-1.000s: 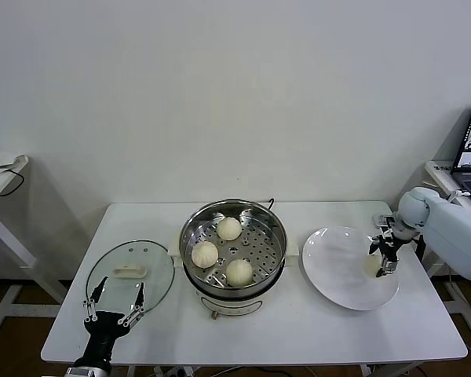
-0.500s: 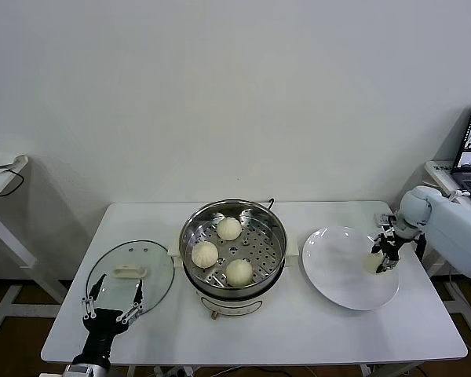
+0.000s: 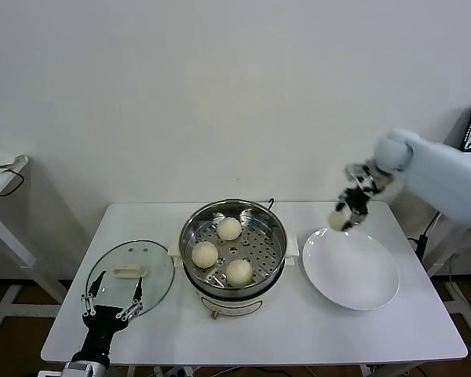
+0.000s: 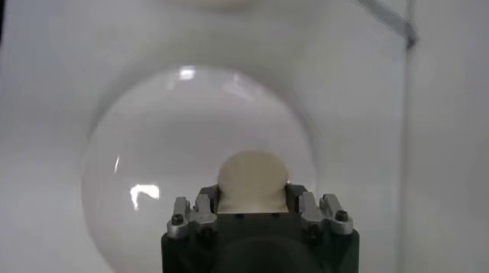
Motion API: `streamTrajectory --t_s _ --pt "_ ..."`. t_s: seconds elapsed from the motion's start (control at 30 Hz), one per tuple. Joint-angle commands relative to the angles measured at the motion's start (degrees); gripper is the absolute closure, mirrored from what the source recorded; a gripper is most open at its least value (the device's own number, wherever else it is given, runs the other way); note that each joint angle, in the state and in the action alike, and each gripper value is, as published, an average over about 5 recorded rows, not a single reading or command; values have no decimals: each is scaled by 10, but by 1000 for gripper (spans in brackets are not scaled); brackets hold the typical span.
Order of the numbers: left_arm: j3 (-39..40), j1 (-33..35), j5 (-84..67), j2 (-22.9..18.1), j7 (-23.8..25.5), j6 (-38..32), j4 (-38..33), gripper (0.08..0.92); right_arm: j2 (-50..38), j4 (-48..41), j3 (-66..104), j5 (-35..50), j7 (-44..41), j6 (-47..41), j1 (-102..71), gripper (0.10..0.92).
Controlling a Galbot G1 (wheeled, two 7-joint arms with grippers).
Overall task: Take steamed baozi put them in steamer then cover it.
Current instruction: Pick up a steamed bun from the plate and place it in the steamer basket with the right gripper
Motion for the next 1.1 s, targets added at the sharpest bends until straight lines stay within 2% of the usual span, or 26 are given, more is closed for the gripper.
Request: streamTrajectory --t_s 0.03,0.17,0.47,1.1 --pt "2 0 1 -1 -1 0 -5 177 105 145 -128 160 -9 -45 175 432" --pt "2 1 2 -3 -1 0 -7 177 136 164 -151 179 8 -61 174 431" --pt "-3 -2 1 -2 -2 -2 -6 177 192 160 -177 157 41 -86 130 431" --pt "-4 -10 2 -2 -8 2 2 177 217 93 -180 96 61 -93 65 428"
